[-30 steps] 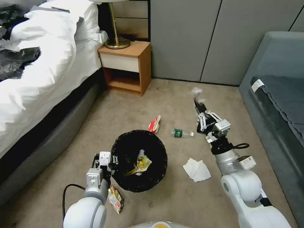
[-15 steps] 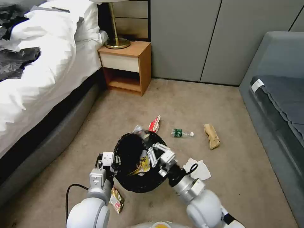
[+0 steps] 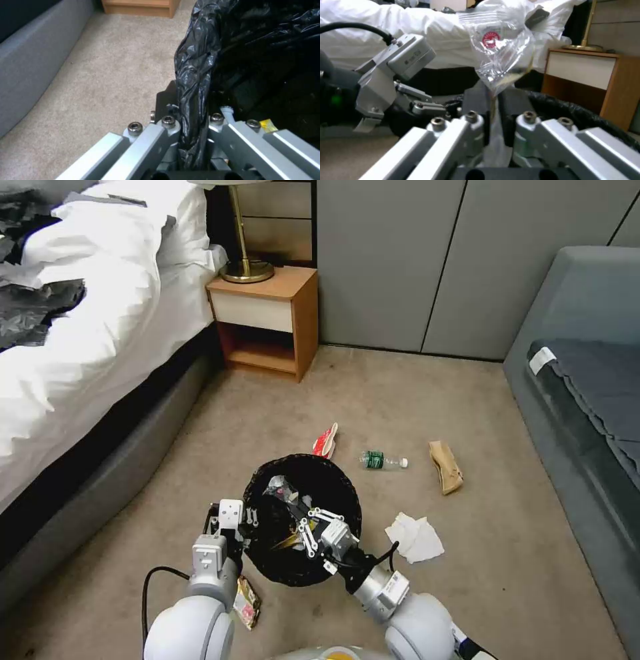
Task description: Pick up the trash bin, then pick up the garbage from the floor and place it into the trash bin.
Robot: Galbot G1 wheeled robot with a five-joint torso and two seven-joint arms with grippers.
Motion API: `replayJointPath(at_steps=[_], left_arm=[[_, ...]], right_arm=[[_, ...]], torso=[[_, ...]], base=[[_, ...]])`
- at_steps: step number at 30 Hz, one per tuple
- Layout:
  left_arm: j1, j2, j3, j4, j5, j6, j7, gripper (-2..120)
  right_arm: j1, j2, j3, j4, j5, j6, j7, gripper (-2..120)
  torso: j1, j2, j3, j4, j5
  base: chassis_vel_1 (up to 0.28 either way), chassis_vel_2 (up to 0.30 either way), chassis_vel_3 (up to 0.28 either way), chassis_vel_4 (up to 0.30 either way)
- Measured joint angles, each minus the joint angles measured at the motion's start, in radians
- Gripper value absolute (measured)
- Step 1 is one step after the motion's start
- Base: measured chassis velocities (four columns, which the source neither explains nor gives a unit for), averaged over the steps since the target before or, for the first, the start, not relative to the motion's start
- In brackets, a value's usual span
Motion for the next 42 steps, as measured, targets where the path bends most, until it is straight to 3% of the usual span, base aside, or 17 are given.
replayJointPath(at_steps=[9, 24, 35, 42], left_arm=[[-0.009, -0.002, -0.016, 0.005, -0.009, 0.000, 0.000, 0], [-0.009, 0.001, -0.021, 0.007, -0.011, 0.000, 0.001, 0], [-0.007, 0.004, -0.011, 0.006, -0.007, 0.000, 0.002, 0], [-0.005, 0.007, -0.021, 0.012, -0.005, -0.003, 0.002, 0]], right_arm=[[-0.025, -0.038, 0.016, 0.012, -0.013, 0.001, -0.006, 46], [-0.031, -0.028, 0.011, 0.016, -0.027, 0.006, -0.015, 97], [-0.025, -0.026, 0.031, 0.033, -0.028, 0.011, -0.013, 100], [-0.033, 0.021, 0.131, 0.147, -0.052, 0.032, 0.031, 100]], torso=[[0.000, 0.000, 0.000, 0.0000, 0.0000], [0.000, 0.000, 0.000, 0.0000, 0.0000], [0.000, 0.000, 0.000, 0.0000, 0.0000], [0.000, 0.000, 0.000, 0.0001, 0.0000]], base=[[0.000, 0.000, 0.000, 0.000], [0.000, 0.000, 0.000, 0.000], [0.000, 0.000, 0.000, 0.000], [0.000, 0.000, 0.000, 0.000]])
